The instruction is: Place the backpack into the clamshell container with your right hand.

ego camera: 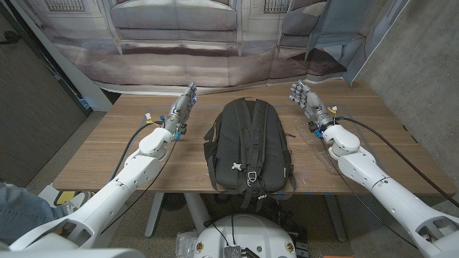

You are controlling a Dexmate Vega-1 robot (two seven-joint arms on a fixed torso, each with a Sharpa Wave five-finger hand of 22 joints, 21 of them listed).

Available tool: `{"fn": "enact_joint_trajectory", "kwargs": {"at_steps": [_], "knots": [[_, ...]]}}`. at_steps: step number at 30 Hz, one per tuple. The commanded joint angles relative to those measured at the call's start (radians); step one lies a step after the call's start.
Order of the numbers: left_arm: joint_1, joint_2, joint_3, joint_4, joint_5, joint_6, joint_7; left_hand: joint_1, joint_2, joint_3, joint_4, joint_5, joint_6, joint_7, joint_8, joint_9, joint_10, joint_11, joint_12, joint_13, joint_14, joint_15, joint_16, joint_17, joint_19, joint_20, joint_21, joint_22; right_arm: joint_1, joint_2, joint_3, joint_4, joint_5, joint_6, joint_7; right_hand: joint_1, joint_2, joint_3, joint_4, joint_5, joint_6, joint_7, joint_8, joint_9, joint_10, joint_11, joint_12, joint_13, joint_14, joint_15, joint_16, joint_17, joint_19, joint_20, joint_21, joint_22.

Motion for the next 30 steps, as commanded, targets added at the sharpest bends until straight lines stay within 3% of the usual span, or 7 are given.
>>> {"fn": "enact_joint_trajectory", "kwargs": {"at_steps": [1,30], "knots": [[0.005,0.005,-0.003,-0.009,0.005,-0.001,0.006,0.011,0.005,-0.002,-0.001,0.004,0.000,-0.001,0.006,0.006,0.001,0.003,0.007,0.001,-0.001,0.003,0.006,0.002,-0.005,-0.041,0.003,0.002,0.024,0.004,-0.013,0.016,-0.019,0.007,0.009,0.007,0.002,0.004,-0.007,0.003,0.010,0.000,0.008,0.003,0.009,0.003,0.006,0.005,0.009,0.001,0.002,0.005,0.008,-0.030,-0.001,0.006],[-0.014,0.000,0.000,0.000,0.005,0.007,0.003,0.014,0.009,-0.005,-0.002,0.002,0.004,-0.001,0.006,0.006,0.008,0.001,0.008,0.001,0.004,0.003,0.006,0.002,-0.004,-0.036,0.003,0.002,0.071,-0.005,-0.047,0.022,-0.070,-0.011,0.025,0.013,0.004,0.006,-0.014,0.002,0.011,0.001,0.007,0.003,0.008,-0.002,0.005,0.005,0.011,0.002,0.000,0.005,0.011,-0.029,-0.010,0.006]]}}
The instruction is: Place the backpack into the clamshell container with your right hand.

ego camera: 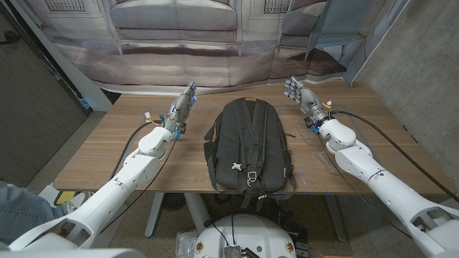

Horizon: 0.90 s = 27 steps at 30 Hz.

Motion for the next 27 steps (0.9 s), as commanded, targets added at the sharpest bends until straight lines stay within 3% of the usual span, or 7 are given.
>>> {"fn": "enact_joint_trajectory", "kwargs": {"at_steps": [1,27], "knots": [[-0.011,-0.003,0.003,0.005,0.001,0.006,-0.004,0.009,0.004,-0.006,-0.002,0.002,0.004,-0.001,0.006,0.006,0.004,-0.003,0.008,0.002,0.000,-0.001,0.006,0.002,-0.004,-0.036,0.003,0.003,0.015,-0.008,-0.011,0.001,-0.022,-0.007,0.006,0.013,0.004,0.004,-0.007,0.002,0.011,0.001,0.007,0.003,0.008,-0.001,0.005,0.006,0.012,0.002,0.001,0.005,0.008,-0.033,-0.003,0.002],[0.025,0.022,-0.011,-0.040,0.008,-0.001,0.013,0.012,0.007,-0.010,-0.003,0.001,0.008,0.000,0.005,0.006,0.007,0.000,0.008,0.002,0.002,0.000,0.006,0.002,-0.002,-0.034,0.003,0.003,0.013,-0.034,-0.024,-0.059,-0.091,-0.022,-0.035,0.019,0.007,0.006,-0.013,0.002,0.013,0.000,0.007,0.003,0.010,-0.002,0.005,0.006,0.015,0.002,0.000,0.005,0.012,-0.032,-0.011,0.002]]}}
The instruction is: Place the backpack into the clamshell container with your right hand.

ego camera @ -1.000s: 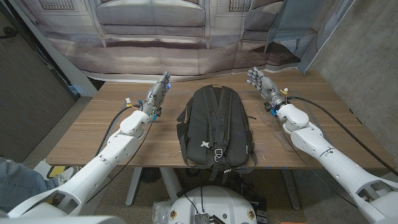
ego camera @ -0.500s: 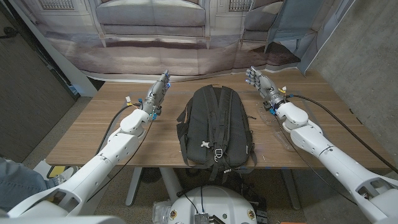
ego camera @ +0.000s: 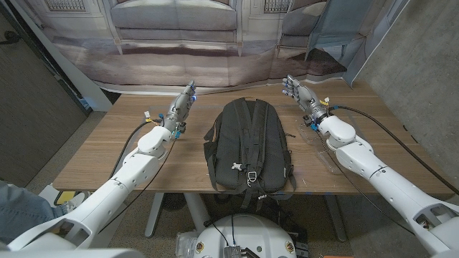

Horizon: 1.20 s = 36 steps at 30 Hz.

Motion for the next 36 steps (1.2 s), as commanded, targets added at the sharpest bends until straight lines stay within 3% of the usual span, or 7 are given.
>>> {"fn": "enact_joint_trajectory", "kwargs": {"at_steps": [1,36], "knots": [[0.016,0.009,-0.005,-0.018,0.001,-0.007,0.001,0.008,0.004,-0.006,0.001,0.001,0.006,-0.004,0.006,0.006,0.006,0.000,0.007,0.002,0.002,-0.001,0.006,0.002,-0.002,-0.034,0.003,0.003,0.005,-0.006,-0.011,-0.018,-0.033,-0.002,-0.013,0.013,0.000,0.006,-0.006,0.002,0.009,0.003,0.007,0.003,0.010,-0.002,0.005,0.006,0.011,-0.002,0.000,0.005,0.013,-0.032,-0.003,0.002],[0.031,0.023,-0.009,-0.046,0.005,0.000,0.008,0.011,0.012,-0.009,0.002,0.000,0.009,-0.003,0.005,0.006,0.007,0.000,0.006,0.002,0.003,-0.001,0.005,0.002,-0.005,-0.030,0.002,0.003,0.053,0.004,-0.056,-0.006,-0.144,-0.012,-0.046,0.025,0.004,0.009,-0.018,0.001,0.006,-0.002,0.005,0.004,0.000,0.000,0.001,0.006,-0.001,-0.004,-0.006,0.005,0.009,-0.032,-0.019,0.003]]}}
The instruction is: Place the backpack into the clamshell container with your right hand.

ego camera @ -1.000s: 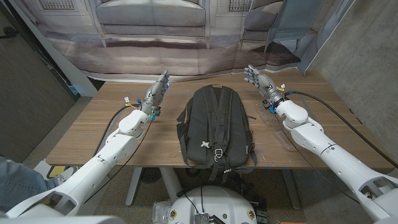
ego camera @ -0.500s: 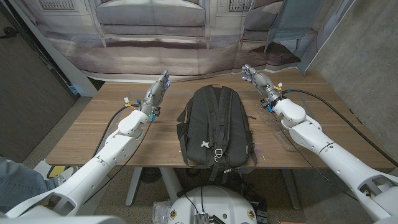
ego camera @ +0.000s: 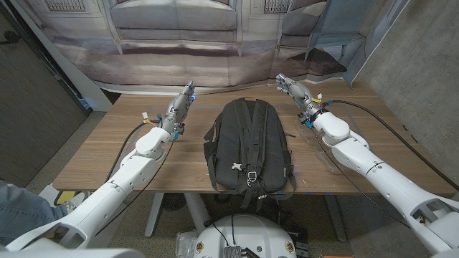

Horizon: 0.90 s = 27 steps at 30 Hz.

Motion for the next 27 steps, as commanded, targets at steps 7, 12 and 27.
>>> {"fn": "enact_joint_trajectory", "kwargs": {"at_steps": [7,12,27], "knots": [[0.013,0.005,-0.002,-0.024,0.002,0.009,0.011,0.008,0.009,-0.006,-0.003,-0.001,0.005,0.002,0.005,0.006,0.008,-0.003,0.006,0.002,0.004,0.000,0.005,0.002,-0.005,-0.028,0.002,0.003,0.033,0.006,-0.022,0.019,-0.053,-0.001,-0.004,0.014,0.000,0.006,-0.007,0.001,0.005,-0.003,0.005,0.004,-0.003,-0.001,0.000,0.006,-0.001,-0.005,-0.001,0.005,0.001,-0.032,-0.003,0.003],[0.016,0.004,-0.002,-0.028,0.006,0.006,0.017,0.008,0.009,-0.007,-0.003,-0.001,0.005,0.001,0.005,0.006,0.008,-0.001,0.006,0.002,0.003,-0.001,0.005,0.002,-0.005,-0.028,0.002,0.003,0.044,0.009,-0.027,0.028,-0.057,0.001,0.005,0.017,0.002,0.008,-0.009,0.001,0.005,-0.003,0.005,0.004,-0.004,-0.002,0.000,0.006,0.000,-0.005,-0.001,0.005,0.002,-0.035,-0.004,0.003],[0.033,0.020,-0.003,-0.071,0.020,0.034,0.047,0.009,0.010,-0.009,-0.003,-0.002,0.007,-0.001,0.005,0.006,0.010,-0.002,0.007,0.002,0.005,-0.001,0.005,0.002,-0.004,-0.027,0.002,0.003,0.081,0.006,-0.051,0.046,-0.098,-0.008,0.019,0.025,0.005,0.011,-0.015,0.001,-0.004,-0.011,0.002,0.004,-0.017,-0.010,-0.005,0.006,0.002,-0.011,0.000,0.005,0.003,-0.035,-0.010,0.003]]}}
